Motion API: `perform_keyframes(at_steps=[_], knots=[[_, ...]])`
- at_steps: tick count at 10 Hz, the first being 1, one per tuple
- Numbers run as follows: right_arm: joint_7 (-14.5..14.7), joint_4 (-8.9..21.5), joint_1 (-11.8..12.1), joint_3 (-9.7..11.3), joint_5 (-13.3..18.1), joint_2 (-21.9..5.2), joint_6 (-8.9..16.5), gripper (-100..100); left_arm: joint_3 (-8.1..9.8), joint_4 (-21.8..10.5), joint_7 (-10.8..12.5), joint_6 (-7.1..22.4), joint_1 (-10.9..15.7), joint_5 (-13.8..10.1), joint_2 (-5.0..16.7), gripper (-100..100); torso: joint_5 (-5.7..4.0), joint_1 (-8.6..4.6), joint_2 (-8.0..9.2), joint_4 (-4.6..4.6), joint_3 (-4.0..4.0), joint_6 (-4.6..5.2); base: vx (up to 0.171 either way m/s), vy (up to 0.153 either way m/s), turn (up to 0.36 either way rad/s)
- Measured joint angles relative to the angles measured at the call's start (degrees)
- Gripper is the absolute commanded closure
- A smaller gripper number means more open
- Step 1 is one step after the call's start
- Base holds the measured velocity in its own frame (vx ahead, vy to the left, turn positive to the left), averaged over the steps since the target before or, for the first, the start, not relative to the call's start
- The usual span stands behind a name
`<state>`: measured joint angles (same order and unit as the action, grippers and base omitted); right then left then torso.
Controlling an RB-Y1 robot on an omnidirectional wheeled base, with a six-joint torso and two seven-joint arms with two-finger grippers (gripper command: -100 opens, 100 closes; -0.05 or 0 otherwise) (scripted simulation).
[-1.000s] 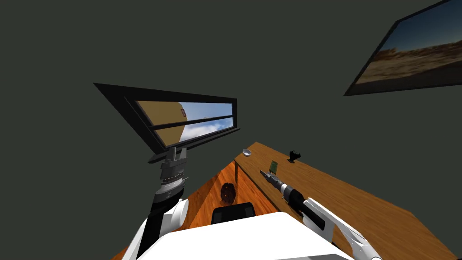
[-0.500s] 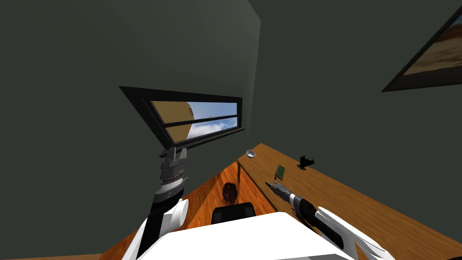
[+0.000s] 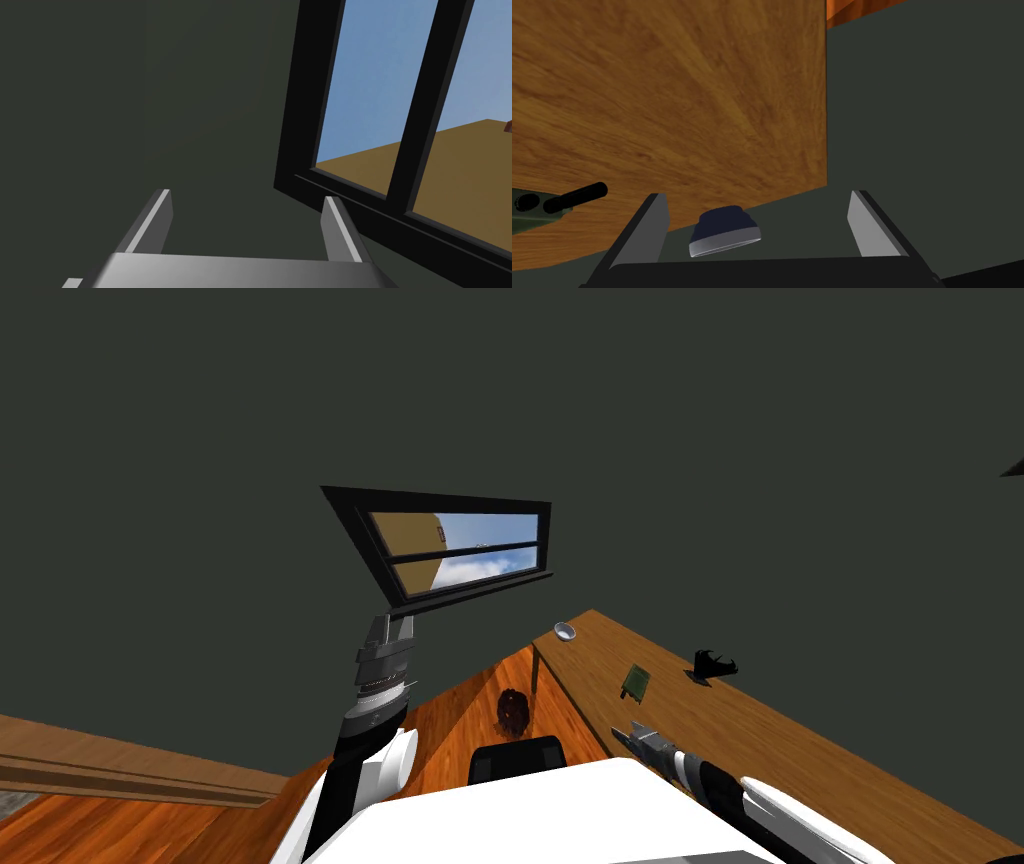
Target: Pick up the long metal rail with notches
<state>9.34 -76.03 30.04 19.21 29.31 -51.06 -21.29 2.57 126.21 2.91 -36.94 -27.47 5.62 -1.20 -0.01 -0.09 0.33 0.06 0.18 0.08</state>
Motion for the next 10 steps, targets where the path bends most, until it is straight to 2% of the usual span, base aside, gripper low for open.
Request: perform_keyframes(at_steps=[2, 4, 5, 9, 10], knots=[[-0.77, -0.28, 1.53, 1.46, 1.81, -2.26, 0.25, -100, 0.0, 0.0, 0.0, 0.0, 0.0, 0.0, 0.0, 0, 0.03, 0.09, -0.02, 0.0, -0.01, 0.01, -0.042, -0.041, 0.177], [-1.64, 2.46, 2.33, 3.6, 4.63, -4.54, -0.78, -100, 0.0, 0.0, 0.0, 0.0, 0.0, 0.0, 0.0, 0, 0.02, 0.03, 0.1, 0.02, 0.06, 0.01, -0.079, -0.058, 0.158], [-1.57, 6.3, 1.44, 4.7, 6.15, -4.45, -2.43, -100, 0.0, 0.0, 0.0, 0.0, 0.0, 0.0, 0.0, 0, 0.0, 0.01, 0.13, 0.03, 0.08, 0.02, -0.077, -0.055, 0.153], [-3.42, 8.57, 3.75, 8.33, 10.8, -7.97, -4.08, -100, 0.0, 0.0, 0.0, 0.0, 0.0, 0.0, 0.0, 0, 0.02, 0.07, 0.14, 0.04, 0.08, 0.02, -0.066, -0.039, 0.092], [-3.54, 8.61, 3.83, 8.47, 10.96, -8.04, -4.1, 0, 0.0, 0.0, 0.0, 0.0, -0.01, 0.0, 0.0, 0, 0.02, 0.14, 0.01, 0.03, 0.02, 0.03, -0.007, -0.004, -0.005]])
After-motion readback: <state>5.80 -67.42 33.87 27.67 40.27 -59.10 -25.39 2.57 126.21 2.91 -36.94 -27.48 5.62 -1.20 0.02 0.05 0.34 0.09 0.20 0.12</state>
